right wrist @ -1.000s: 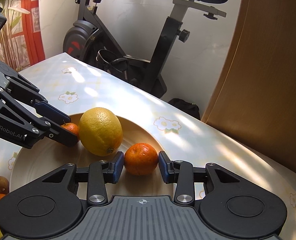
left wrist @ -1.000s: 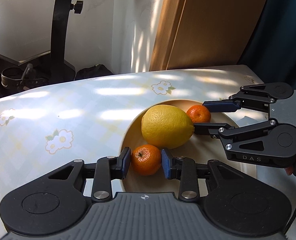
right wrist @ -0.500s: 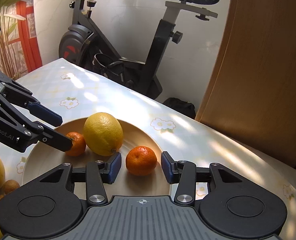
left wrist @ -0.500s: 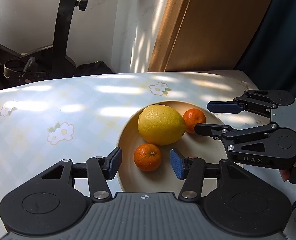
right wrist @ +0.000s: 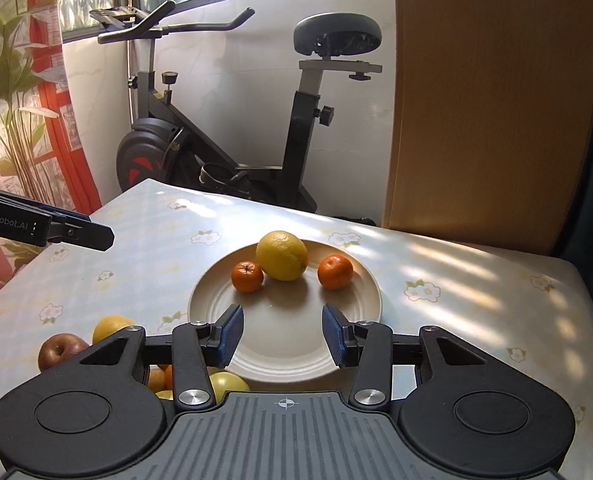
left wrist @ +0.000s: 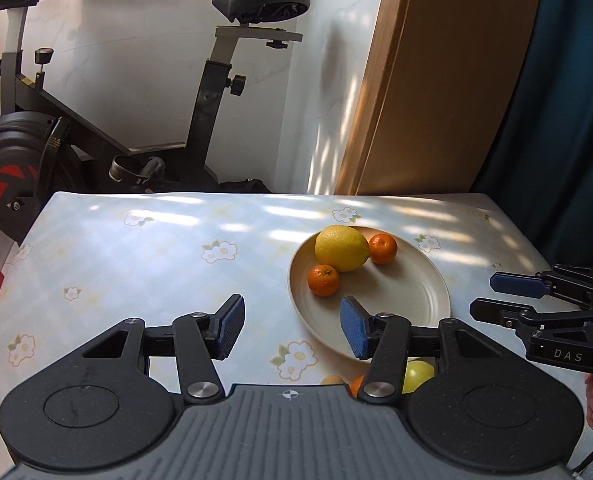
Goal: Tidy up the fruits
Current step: 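Withdraw both grippers from the plate back toward the fruit pile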
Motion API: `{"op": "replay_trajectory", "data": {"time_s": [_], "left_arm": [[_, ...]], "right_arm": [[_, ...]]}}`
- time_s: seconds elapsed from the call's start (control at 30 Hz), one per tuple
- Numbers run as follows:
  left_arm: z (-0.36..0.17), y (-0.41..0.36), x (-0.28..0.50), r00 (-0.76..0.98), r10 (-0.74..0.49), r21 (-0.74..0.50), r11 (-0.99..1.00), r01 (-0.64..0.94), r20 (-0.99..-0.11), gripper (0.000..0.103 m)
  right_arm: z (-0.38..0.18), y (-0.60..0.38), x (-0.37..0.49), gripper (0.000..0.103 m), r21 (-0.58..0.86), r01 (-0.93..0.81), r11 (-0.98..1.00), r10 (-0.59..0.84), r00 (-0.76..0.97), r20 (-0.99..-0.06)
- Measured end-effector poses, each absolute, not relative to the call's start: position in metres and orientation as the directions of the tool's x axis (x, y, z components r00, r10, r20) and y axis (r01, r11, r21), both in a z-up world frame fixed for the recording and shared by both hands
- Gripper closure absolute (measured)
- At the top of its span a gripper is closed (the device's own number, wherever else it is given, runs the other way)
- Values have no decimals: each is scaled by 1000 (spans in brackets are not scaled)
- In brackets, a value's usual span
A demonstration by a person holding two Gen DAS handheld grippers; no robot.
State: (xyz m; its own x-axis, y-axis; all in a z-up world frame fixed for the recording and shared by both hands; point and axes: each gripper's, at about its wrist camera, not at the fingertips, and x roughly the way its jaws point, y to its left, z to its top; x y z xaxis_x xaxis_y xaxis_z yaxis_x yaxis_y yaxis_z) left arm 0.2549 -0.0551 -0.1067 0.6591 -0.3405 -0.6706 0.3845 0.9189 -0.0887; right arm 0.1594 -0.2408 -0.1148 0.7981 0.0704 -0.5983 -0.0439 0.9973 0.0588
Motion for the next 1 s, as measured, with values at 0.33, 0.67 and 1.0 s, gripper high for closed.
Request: {"op": "replay_trajectory", "data": {"time_s": [0.33, 0.67, 1.0], "left_arm": [[-82, -13, 204, 725, -290, -55, 943, 329, -625, 47], [-101, 1, 195, 713, -291, -79, 946, 315, -638, 47], [-135, -4, 208, 656, -310, -119, 940, 319, -688, 47]], "right_arm": [[-96, -190, 122, 62, 82, -44, 996, 84, 812, -577], [-120, -174, 116, 62, 84, -40, 996, 84, 775, -626], [-157, -181, 124, 62, 99, -42, 994, 99, 721, -686]]}}
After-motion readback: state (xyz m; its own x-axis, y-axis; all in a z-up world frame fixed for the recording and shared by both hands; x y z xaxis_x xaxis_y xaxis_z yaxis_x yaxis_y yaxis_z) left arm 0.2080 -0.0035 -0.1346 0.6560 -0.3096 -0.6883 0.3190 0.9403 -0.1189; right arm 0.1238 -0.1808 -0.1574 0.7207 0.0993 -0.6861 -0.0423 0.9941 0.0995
